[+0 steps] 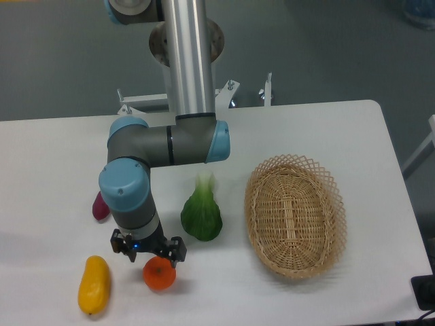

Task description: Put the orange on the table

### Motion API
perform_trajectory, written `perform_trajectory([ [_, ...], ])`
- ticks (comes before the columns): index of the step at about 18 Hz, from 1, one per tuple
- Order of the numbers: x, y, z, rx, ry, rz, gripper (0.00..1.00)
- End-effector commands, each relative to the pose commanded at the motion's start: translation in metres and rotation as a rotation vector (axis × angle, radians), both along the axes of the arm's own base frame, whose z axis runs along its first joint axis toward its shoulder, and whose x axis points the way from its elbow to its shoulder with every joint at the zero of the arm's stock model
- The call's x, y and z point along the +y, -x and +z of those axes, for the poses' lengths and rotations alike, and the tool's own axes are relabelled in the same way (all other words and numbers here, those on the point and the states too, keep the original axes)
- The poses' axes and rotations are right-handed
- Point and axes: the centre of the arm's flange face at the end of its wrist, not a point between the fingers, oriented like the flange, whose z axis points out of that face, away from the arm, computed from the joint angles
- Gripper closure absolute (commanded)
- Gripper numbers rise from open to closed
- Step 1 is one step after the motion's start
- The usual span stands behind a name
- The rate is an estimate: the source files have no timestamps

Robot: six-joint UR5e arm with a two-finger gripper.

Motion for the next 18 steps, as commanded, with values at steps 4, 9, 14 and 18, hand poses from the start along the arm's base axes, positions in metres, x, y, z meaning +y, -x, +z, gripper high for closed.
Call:
perform_trajectory([
  [4,0.003,0.003,0.015,0.013,-0.024,-0.006,0.00],
  [9,0.003,0.018,0.040,0.044,-0.054,-0.033,0.00],
  [14,-0.017,0.030,0.062,0.054,-0.066,-0.008,0.00],
  [18,-0.033,0.042,0.068,0.058,-0.073,0.021,0.00],
])
